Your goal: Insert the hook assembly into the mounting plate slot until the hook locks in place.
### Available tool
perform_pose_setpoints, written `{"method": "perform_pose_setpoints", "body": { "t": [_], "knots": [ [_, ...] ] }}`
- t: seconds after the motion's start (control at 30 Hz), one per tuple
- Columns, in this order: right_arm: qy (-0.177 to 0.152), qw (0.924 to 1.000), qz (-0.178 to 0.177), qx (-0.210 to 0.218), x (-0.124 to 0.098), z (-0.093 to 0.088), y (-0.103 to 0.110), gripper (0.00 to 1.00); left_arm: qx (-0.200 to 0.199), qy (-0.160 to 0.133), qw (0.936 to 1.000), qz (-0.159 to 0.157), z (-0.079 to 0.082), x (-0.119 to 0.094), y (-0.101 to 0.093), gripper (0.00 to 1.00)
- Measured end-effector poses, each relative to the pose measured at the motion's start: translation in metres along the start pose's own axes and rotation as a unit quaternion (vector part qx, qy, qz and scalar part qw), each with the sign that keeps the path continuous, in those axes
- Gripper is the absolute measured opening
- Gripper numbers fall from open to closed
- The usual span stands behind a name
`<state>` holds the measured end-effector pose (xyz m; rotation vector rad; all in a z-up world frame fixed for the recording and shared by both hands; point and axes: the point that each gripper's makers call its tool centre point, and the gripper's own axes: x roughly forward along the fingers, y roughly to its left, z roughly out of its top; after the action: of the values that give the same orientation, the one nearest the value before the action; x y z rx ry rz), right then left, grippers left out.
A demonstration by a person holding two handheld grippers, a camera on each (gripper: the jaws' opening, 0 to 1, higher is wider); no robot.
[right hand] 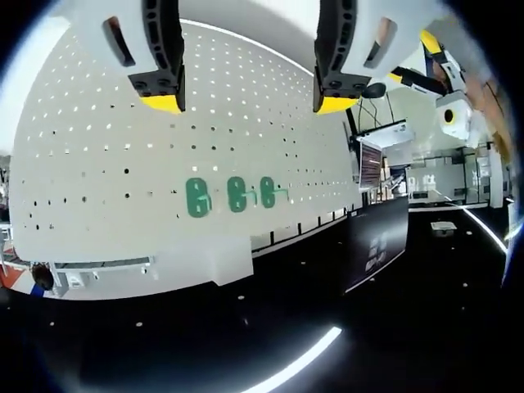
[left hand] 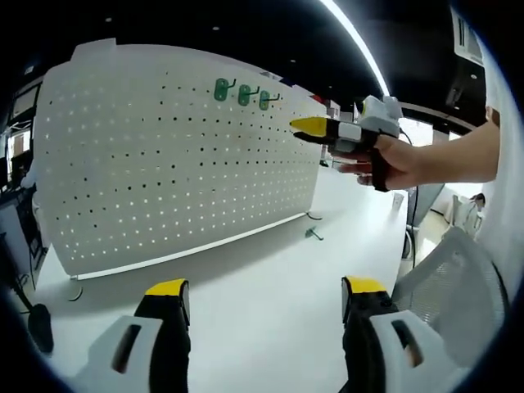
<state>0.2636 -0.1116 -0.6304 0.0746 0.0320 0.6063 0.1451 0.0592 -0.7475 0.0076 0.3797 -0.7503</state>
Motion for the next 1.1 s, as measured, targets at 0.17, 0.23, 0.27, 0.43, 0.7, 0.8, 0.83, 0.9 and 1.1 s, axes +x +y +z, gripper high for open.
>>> {"method": "perform_pose_setpoints", "body": {
  "t": [0.17,0.23,0.27,0.43,0.7,0.8,0.83,0.9,1.1],
  "knots": [
    [0.018,0.9998,0.002,0.006,-0.020,-0.019,0.001,0.64,0.002,0.003,1.0000,-0.004,-0.002,0.001,-0.002,0.78],
    [0.022,0.9997,0.004,0.005,-0.026,-0.025,0.002,0.64,0.001,0.005,1.0000,-0.006,-0.003,0.001,-0.002,0.78],
    [0.025,0.9997,0.004,0.005,-0.029,-0.028,0.002,0.64,0.001,0.005,1.0000,-0.006,-0.004,0.001,-0.002,0.78],
    [0.043,0.9990,-0.001,0.010,-0.050,-0.045,0.000,0.65,0.001,0.007,0.9999,-0.009,-0.005,0.003,-0.004,0.78],
    [0.065,0.9975,-0.015,0.021,-0.080,-0.067,-0.007,0.65,0.001,0.010,0.9998,-0.015,-0.007,0.003,-0.006,0.78],
    [0.078,0.9966,-0.019,0.020,-0.091,-0.077,-0.011,0.66,0.002,0.012,0.9998,-0.017,-0.007,0.003,-0.006,0.78],
    [0.082,0.9962,-0.020,0.019,-0.094,-0.080,-0.012,0.66,0.001,0.012,0.9998,-0.017,-0.007,0.003,-0.006,0.78],
    [0.089,0.9956,-0.023,0.019,-0.101,-0.084,-0.014,0.66,0.000,0.013,0.9998,-0.016,-0.008,0.002,-0.005,0.78],
    [0.111,0.9931,-0.032,0.022,-0.123,-0.099,-0.019,0.66,-0.006,0.017,0.9997,-0.014,-0.013,0.002,-0.003,0.78]
  ]
}}
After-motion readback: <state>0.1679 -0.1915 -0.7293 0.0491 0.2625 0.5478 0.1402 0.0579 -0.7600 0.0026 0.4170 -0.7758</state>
